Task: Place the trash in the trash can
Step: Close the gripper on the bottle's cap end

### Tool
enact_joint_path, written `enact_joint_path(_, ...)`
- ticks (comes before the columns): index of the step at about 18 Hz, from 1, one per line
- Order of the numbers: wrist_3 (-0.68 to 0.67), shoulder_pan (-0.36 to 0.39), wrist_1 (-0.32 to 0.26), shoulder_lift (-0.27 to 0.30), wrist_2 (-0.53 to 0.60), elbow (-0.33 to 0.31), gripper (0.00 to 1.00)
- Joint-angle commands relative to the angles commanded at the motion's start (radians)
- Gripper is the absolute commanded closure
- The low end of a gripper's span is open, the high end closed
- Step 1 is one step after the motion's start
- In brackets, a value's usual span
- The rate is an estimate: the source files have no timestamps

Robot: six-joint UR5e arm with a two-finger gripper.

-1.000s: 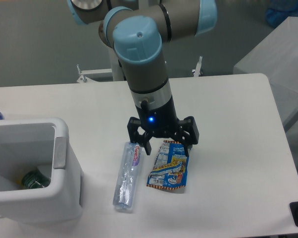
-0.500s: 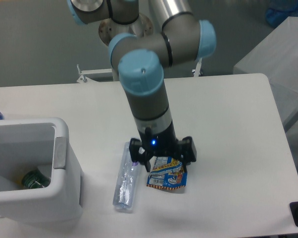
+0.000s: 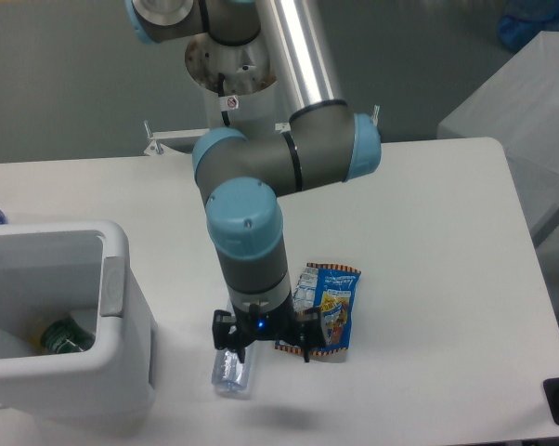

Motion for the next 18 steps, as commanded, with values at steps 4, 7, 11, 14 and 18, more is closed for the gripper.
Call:
enact_joint_path(4, 0.005, -0.003, 0.006, -0.005, 0.0, -0.052, 0.0)
enact_joint_path(7, 0.014, -0.009, 0.008, -0.003, 0.0, -0.072, 0.0)
enact_joint_path(11, 0.014, -0.025, 0.009, -0.044, 0.001, -0.063, 0.0)
enact_joint_path(14, 0.008, -0.037, 0.023, -0.066, 0.003, -0.049, 0.0)
enact_joint_path(18, 0.002, -0.049, 0.032, -0.097, 0.003, -0.031, 0.0)
